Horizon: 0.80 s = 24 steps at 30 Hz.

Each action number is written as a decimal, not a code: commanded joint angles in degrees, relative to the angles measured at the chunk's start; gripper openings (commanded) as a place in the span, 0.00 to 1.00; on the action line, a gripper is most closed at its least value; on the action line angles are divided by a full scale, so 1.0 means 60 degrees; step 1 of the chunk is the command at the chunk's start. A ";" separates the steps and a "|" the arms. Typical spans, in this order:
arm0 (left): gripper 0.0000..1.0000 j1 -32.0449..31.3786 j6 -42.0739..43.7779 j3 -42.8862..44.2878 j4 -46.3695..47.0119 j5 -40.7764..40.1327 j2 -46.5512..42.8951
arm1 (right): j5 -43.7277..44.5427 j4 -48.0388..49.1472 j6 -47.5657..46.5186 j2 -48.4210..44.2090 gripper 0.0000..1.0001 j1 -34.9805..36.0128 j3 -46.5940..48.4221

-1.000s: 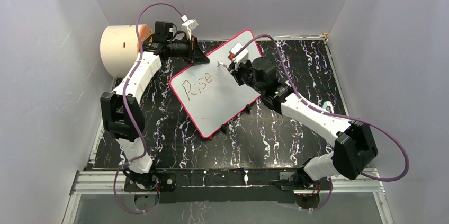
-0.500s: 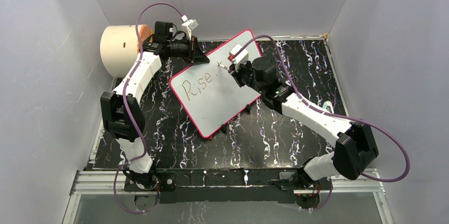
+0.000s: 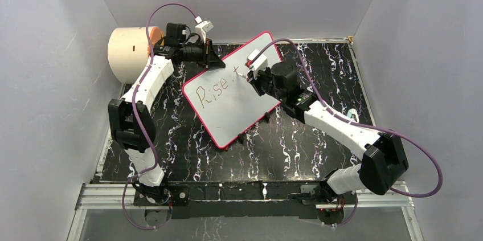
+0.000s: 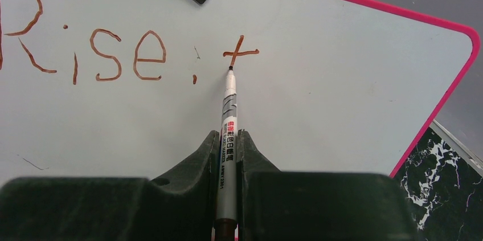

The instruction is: Write a sentence on the whiteboard

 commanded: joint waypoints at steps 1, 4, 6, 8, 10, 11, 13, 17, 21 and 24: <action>0.00 -0.0365 0.0911 -0.0598 -0.2140 0.0014 0.0623 | -0.0093 -0.0211 0.0060 -0.0280 0.00 -0.0059 0.0063; 0.00 -0.0373 0.0908 -0.0595 -0.2138 0.0022 0.0638 | -0.0093 -0.0276 0.0059 -0.0307 0.00 -0.0049 0.0065; 0.00 -0.0369 0.0908 -0.0597 -0.2140 0.0017 0.0630 | -0.0093 -0.0304 0.0059 -0.0358 0.00 -0.0054 0.0054; 0.00 -0.0381 0.0908 -0.0600 -0.2140 0.0026 0.0643 | -0.0093 -0.0376 0.0052 -0.0378 0.00 -0.0056 0.0063; 0.00 -0.0377 0.0908 -0.0602 -0.2140 0.0023 0.0633 | -0.0085 -0.0454 0.0016 -0.0370 0.00 -0.0057 0.0069; 0.00 -0.0378 0.0908 -0.0594 -0.2140 0.0028 0.0633 | -0.0070 -0.0450 0.0015 -0.0381 0.00 -0.0060 0.0042; 0.00 -0.0383 0.0908 -0.0595 -0.2140 0.0025 0.0630 | -0.0019 -0.0415 -0.0020 -0.0390 0.00 -0.0052 -0.0015; 0.00 -0.0373 0.0908 -0.0603 -0.2140 0.0024 0.0645 | 0.0261 -0.0339 -0.0097 -0.0370 0.00 -0.0058 -0.0039; 0.00 -0.0383 0.0909 -0.0603 -0.2140 0.0024 0.0642 | 0.0543 -0.0122 -0.0106 -0.0369 0.00 -0.0060 -0.0089; 0.00 -0.0398 0.0923 -0.0602 -0.2147 0.0028 0.0637 | 0.0677 0.0066 -0.0087 -0.0332 0.00 -0.0061 -0.0087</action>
